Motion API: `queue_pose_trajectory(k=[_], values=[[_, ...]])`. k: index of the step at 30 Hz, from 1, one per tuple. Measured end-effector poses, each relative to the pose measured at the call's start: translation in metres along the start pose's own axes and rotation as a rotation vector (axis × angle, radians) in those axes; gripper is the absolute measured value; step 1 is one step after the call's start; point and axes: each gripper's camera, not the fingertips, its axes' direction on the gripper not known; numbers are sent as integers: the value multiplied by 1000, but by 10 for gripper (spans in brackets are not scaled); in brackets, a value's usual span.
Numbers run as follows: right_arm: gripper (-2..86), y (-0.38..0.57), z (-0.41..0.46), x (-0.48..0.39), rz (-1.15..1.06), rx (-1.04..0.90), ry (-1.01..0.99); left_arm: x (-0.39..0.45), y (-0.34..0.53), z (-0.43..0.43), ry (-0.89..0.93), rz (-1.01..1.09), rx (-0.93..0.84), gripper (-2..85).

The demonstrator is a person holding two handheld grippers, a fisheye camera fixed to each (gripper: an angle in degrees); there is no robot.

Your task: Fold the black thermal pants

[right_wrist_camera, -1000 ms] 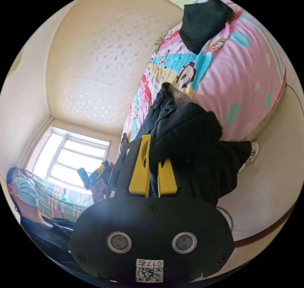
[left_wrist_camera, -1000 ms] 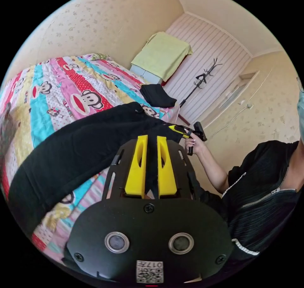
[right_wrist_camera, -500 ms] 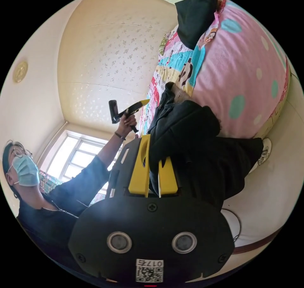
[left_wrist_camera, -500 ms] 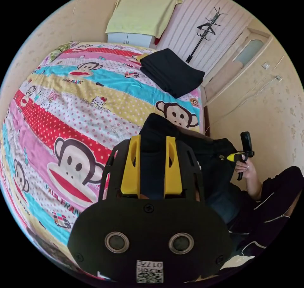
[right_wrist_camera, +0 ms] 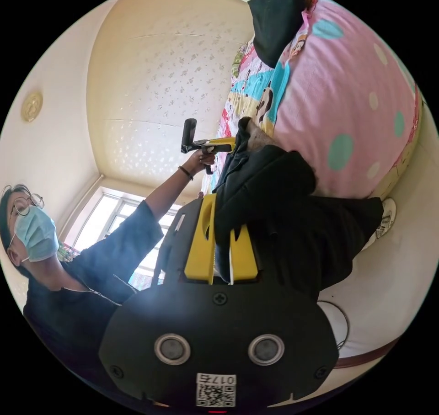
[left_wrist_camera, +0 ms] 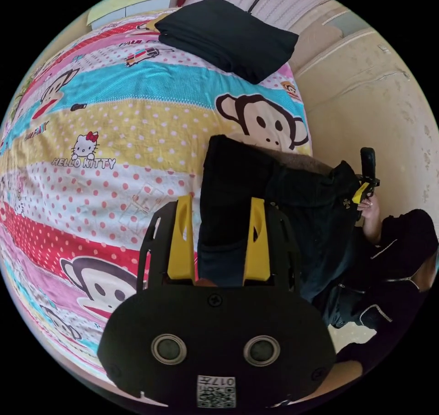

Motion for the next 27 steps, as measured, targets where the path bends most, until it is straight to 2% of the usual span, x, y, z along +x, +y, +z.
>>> queue_pose_trajectory(k=[3,5,7,10,12,14,17,19,20,22,23,25,27], values=[[41,20,-3,-8,43,90,21,28,36,14,-39,-6,89,121],[49,35,-3,-13,92,130,112,40,62,18,-12,-73,155,79],[49,43,0,-19,115,130,193,71,109,13,-59,-142,311,49],[33,54,8,-42,79,122,163,125,181,-8,-71,-139,508,43],[27,61,12,-74,-13,136,134,166,235,-24,-106,-118,608,40],[26,73,18,-139,-196,138,179,211,297,-44,-177,-116,719,37],[30,94,23,-235,-425,171,176,296,421,-87,-281,-137,974,33],[33,104,30,-299,-580,180,136,380,512,-124,-456,-117,1137,30],[34,111,35,-345,-694,201,89,403,531,-133,-515,-96,1162,30],[36,120,41,-417,-835,236,24,489,592,-162,-758,-39,1241,31],[37,126,46,-465,-938,257,-10,509,606,-169,-808,-40,1260,31],[38,133,53,-535,-1054,271,-63,571,653,-200,-974,-93,1311,33],[39,137,61,-601,-1148,242,-90,603,681,-222,-1056,-162,1313,34]])
